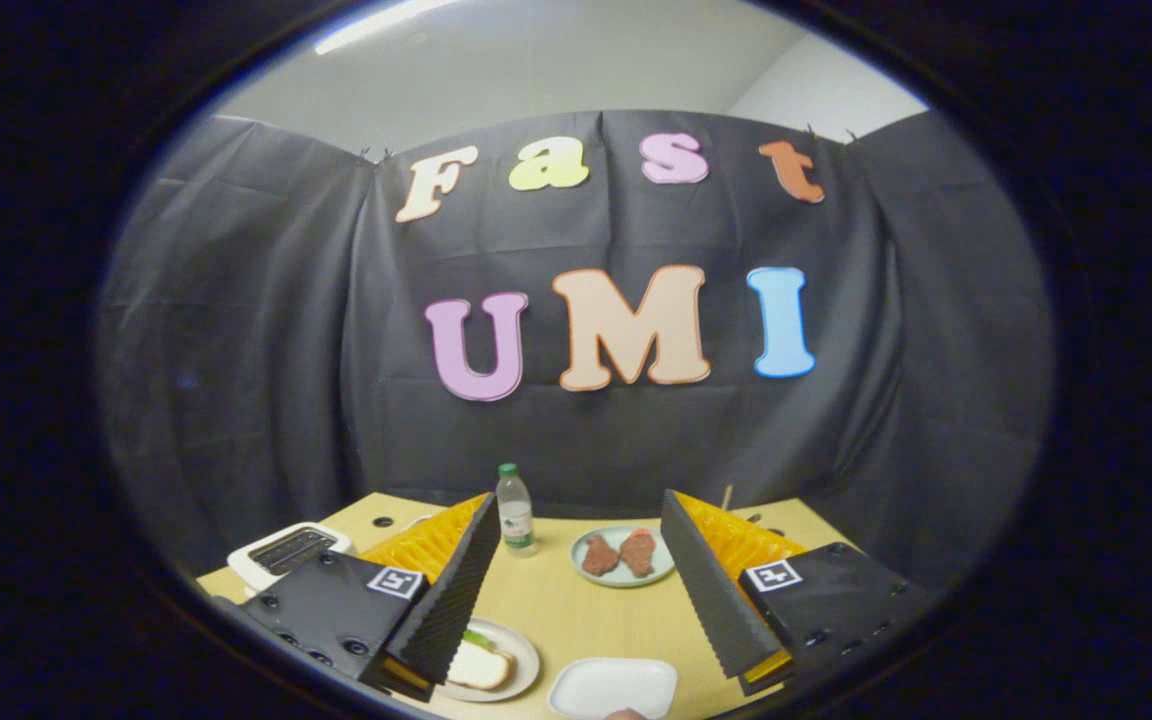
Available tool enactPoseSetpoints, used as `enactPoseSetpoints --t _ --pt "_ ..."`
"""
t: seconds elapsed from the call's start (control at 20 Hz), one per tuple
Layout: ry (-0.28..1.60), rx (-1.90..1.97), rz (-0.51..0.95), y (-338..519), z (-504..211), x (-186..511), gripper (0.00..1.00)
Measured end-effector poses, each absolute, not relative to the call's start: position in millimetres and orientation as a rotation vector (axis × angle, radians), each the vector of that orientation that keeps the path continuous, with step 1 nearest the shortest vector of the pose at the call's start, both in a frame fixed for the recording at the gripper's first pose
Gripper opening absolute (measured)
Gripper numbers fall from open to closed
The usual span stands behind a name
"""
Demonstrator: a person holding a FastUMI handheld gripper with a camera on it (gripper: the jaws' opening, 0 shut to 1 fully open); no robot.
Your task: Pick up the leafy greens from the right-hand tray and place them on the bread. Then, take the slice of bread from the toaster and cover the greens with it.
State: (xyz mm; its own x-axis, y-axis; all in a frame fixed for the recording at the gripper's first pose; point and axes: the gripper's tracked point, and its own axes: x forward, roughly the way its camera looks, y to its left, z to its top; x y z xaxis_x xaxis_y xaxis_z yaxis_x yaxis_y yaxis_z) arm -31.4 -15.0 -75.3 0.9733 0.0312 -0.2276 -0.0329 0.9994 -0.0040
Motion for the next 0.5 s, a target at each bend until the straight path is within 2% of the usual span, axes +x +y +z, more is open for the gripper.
enactPoseSetpoints --t 0.2,0.5 --pt "0.152 -0.022 -0.028 -21 -55 -26 1.0" --pt "0.168 0.002 -0.012 -18 -56 -17 1.0"
